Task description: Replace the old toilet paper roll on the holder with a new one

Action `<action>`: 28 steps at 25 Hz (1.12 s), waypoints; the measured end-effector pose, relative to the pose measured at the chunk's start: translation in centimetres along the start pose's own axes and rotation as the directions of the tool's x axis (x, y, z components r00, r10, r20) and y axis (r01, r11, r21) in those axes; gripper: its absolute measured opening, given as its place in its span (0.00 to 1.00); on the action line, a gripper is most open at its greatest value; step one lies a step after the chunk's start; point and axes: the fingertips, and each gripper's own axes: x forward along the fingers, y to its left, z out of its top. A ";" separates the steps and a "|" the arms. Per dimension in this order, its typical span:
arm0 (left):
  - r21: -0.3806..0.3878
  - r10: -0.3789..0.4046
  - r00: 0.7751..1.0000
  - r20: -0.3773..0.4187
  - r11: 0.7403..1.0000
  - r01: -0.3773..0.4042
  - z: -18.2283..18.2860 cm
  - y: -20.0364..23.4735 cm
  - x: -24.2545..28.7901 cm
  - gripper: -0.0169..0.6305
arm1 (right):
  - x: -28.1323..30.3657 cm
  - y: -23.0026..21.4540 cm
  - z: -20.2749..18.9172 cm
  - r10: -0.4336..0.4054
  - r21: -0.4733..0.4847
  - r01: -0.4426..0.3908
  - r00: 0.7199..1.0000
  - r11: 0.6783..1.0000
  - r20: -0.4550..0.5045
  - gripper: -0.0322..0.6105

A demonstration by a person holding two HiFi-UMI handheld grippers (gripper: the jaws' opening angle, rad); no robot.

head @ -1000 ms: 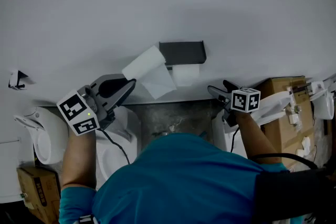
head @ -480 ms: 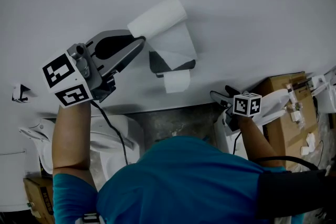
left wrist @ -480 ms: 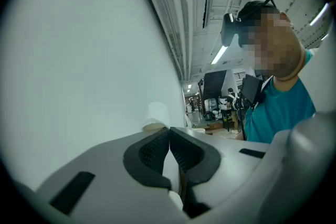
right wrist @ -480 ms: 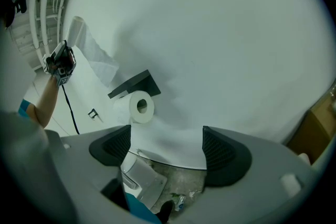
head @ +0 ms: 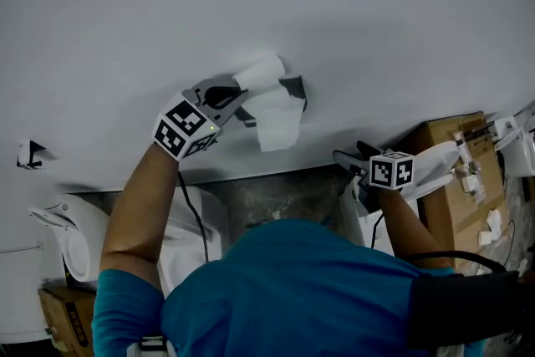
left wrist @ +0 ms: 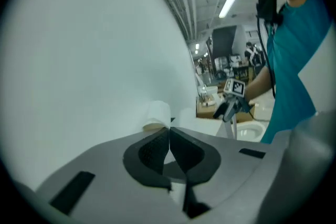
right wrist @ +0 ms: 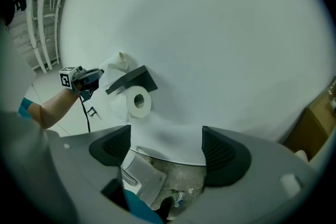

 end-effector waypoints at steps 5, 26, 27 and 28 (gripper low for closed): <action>0.223 0.017 0.990 -0.138 0.975 0.015 -3.1 -0.9 1.1 0.05 | 0.3 0.3 -0.4 0.004 -0.002 -0.004 1.000 1.000 -0.014 0.68; -0.206 0.090 0.996 0.024 0.975 -0.083 -4.3 0.5 -5.6 0.40 | 0.0 2.2 2.8 0.042 -0.053 -0.040 0.999 0.998 0.027 0.68; -0.250 0.118 0.991 0.068 0.963 -0.097 -4.2 0.5 -7.0 0.40 | -0.3 2.5 3.7 0.049 -0.064 -0.046 0.998 0.997 0.047 0.68; -0.297 0.147 0.983 0.112 0.949 -0.108 -4.1 0.4 -8.5 0.40 | -0.8 3.0 4.7 0.061 -0.078 -0.055 0.996 0.995 0.071 0.68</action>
